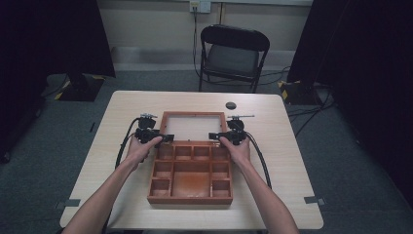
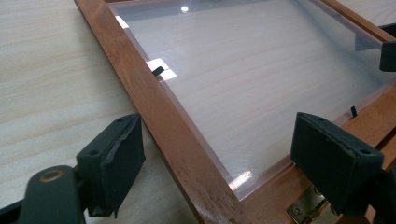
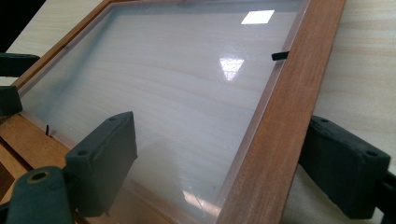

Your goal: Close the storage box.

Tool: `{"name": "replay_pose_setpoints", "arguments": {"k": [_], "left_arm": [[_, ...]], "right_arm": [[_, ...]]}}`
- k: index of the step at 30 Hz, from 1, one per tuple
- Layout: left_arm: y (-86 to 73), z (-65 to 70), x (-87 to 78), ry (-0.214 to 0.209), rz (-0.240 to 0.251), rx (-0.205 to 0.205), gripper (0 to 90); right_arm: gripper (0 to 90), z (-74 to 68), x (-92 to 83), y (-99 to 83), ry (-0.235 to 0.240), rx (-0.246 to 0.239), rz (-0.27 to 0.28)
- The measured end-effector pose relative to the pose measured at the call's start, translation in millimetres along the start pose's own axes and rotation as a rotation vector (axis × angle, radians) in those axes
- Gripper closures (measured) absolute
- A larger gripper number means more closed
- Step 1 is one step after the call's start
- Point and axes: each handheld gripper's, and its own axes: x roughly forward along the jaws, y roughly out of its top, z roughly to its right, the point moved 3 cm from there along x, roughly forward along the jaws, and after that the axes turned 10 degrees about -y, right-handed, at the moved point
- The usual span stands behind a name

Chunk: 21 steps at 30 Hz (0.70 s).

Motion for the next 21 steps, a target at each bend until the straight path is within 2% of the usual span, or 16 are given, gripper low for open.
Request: {"name": "replay_pose_setpoints", "arguments": {"k": [2, 5, 13, 14, 18, 21], "left_arm": [[-1.1, -3.0, 1.0, -0.019, 0.003, -0.027, 14.4], [-1.8, -4.4, 2.9, -0.039, 0.006, -0.043, 12.8], [-1.2, -4.2, 5.9, -0.044, -0.003, -0.069, 10.3], [-2.1, -6.1, 6.9, -0.068, -0.001, -0.088, 11.4], [-2.3, -6.2, 7.2, -0.067, 0.004, -0.082, 10.6], [-2.2, -4.7, 7.2, -0.063, 0.001, -0.092, 11.0]], "right_arm": [[13.1, 0.1, 0.0, 0.1, -0.002, -0.003, -0.001], [13.0, -0.1, 0.1, 0.0, 0.0, 0.001, 0.0], [13.0, 0.1, 0.0, 0.3, -0.001, -0.007, 0.001], [13.0, 0.0, -0.1, 0.4, -0.002, -0.007, 0.001], [13.1, -0.4, -0.4, 0.1, -0.005, -0.004, 0.001], [13.1, -0.4, -0.8, 0.1, -0.005, -0.005, 0.001]]}}
